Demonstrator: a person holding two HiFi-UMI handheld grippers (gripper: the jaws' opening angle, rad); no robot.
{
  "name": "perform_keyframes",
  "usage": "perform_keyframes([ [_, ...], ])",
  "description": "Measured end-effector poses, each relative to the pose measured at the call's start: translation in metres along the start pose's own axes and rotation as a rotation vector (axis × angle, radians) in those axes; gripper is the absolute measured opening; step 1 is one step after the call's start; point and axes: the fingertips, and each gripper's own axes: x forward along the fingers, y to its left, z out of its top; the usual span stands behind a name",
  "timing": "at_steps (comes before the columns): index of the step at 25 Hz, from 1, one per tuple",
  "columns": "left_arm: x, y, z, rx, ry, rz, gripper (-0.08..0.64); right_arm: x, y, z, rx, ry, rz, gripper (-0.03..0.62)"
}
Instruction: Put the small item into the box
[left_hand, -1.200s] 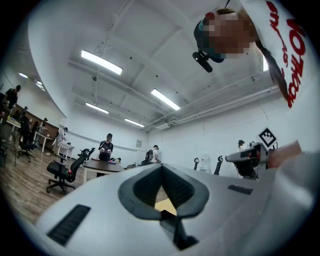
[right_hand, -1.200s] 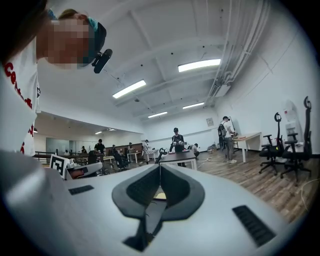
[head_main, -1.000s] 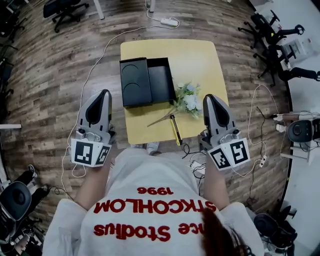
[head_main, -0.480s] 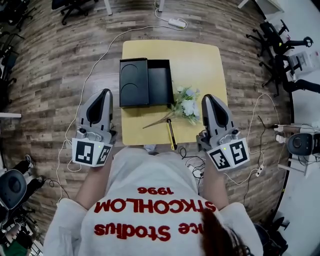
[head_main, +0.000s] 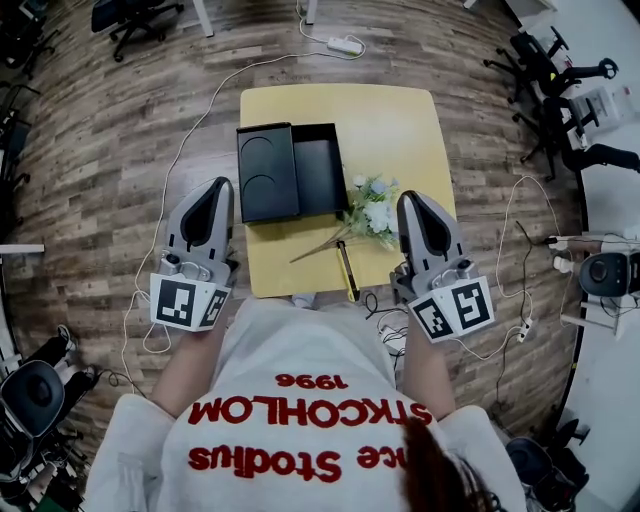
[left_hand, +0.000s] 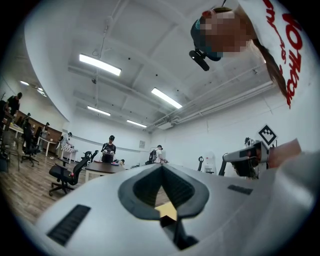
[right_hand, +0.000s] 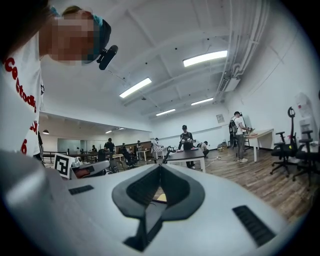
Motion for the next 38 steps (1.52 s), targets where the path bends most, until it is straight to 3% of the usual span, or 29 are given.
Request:
perform_keyframes([
  [9,0.006,0.0,-0.024,-0.023,0.031,-0.039,0.005,0.008,0.003,-0.04,-0.006,0.095,-0.016,0.006],
  [20,-0.002,-0.017,-0.063,-0.08,0.13,-0.093,0.005,-0.013,0.009,-0.19,0.029,0.437,-0.045,0.044],
  [26,-0.007,-0.022,-0.085,-0.094,0.172,-0.107,0.005,-0.036,0.013,-0.271,0.048,0.644,-0.081,0.134],
  [31,-0.012,-0.026,-0.096,-0.105,0.195,-0.11,0.006,-0.059,0.014,-0.345,-0.009,0.86,-0.118,0.203],
  [34,-0.015,-0.024,-0.1,-0.107,0.212,-0.107,0.005,-0.071,0.016,-0.366,-0.017,0.929,-0.132,0.216],
  [38,-0.02,-0.02,-0.105,-0.112,0.224,-0.097,0.006,-0.072,0.02,-0.369,-0.046,0.938,-0.141,0.212],
])
